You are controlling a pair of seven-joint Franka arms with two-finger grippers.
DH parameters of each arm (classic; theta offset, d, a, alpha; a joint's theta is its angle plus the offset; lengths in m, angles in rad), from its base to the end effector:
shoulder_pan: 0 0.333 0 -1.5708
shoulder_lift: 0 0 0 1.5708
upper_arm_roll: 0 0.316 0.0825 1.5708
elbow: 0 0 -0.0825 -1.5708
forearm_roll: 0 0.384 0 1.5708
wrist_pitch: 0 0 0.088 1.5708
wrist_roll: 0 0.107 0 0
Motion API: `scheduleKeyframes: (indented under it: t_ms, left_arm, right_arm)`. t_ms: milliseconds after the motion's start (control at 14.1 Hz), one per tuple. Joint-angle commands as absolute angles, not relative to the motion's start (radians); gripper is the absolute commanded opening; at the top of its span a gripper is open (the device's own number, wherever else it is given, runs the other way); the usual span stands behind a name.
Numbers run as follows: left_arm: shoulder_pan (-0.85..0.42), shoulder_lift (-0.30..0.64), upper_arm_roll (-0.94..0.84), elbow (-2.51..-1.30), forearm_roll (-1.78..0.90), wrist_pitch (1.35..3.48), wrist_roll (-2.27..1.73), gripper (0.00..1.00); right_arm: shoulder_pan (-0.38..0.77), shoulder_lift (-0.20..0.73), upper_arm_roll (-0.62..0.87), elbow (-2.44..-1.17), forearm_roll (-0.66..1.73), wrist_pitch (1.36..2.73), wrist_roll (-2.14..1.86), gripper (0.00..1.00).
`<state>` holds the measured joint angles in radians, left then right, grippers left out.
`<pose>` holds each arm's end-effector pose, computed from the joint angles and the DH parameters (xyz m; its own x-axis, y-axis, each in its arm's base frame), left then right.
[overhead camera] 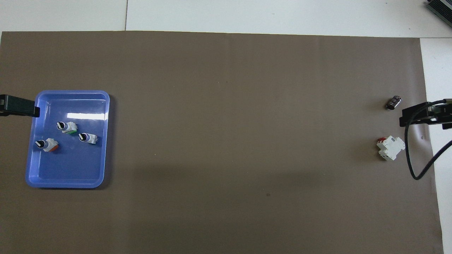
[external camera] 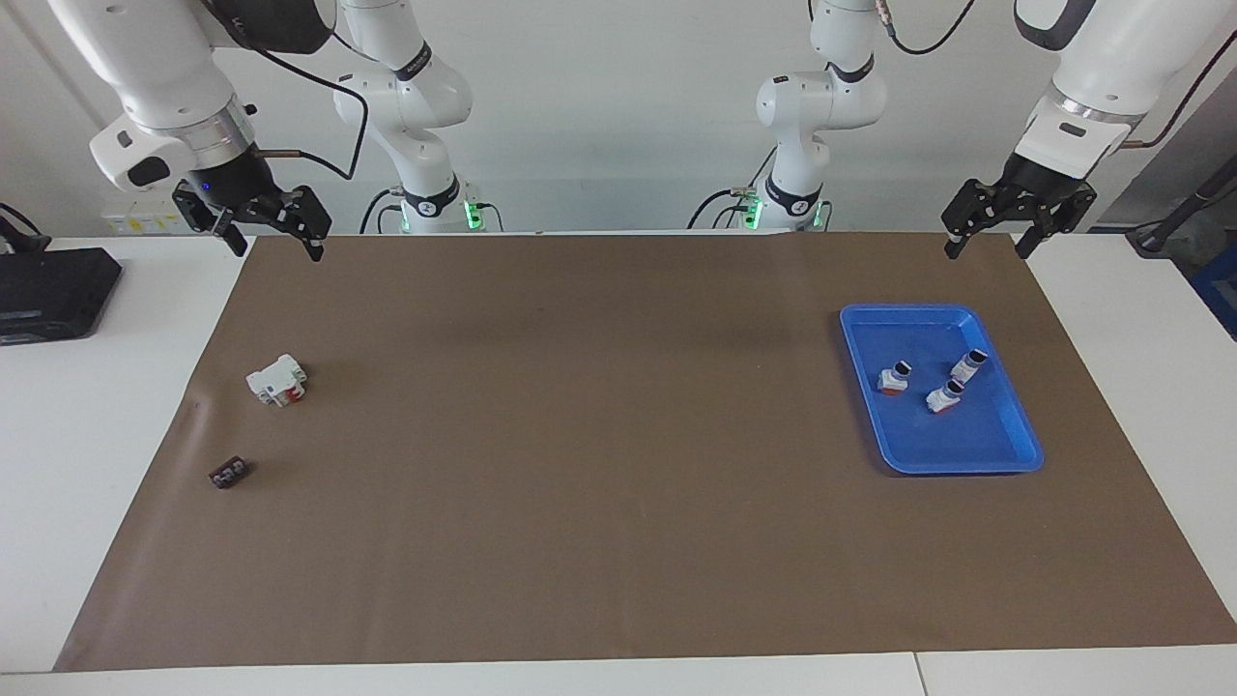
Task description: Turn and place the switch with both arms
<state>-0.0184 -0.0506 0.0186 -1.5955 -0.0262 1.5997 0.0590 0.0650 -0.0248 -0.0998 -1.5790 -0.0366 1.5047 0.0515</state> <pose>0.5419 -0.0023 0.6432 0.9967 -0.0580 0.0563 -0.0594 -0.9980 0.0238 0.5394 -0.0236 0.6286 0.9949 -0.0884 -0.0477 -0.0867 -0.9956 0.0366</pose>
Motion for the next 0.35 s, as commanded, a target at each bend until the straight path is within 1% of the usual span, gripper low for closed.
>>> scheduleKeyframes:
  t_ms: [0,284]
  left_arm:
    - [-0.017,-0.055,0.023,-1.594,-0.040,1.609,0.072,1.00]
    - [-0.021,-0.057,0.020,-1.595,-0.040,1.611,0.071,1.00]
  right_arm:
    - [0.067,-0.051,-0.101,-1.612,-0.020,1.537,0.061,1.00]
    - [0.071,-0.051,-0.101,-1.612,-0.020,1.534,0.066,1.00]
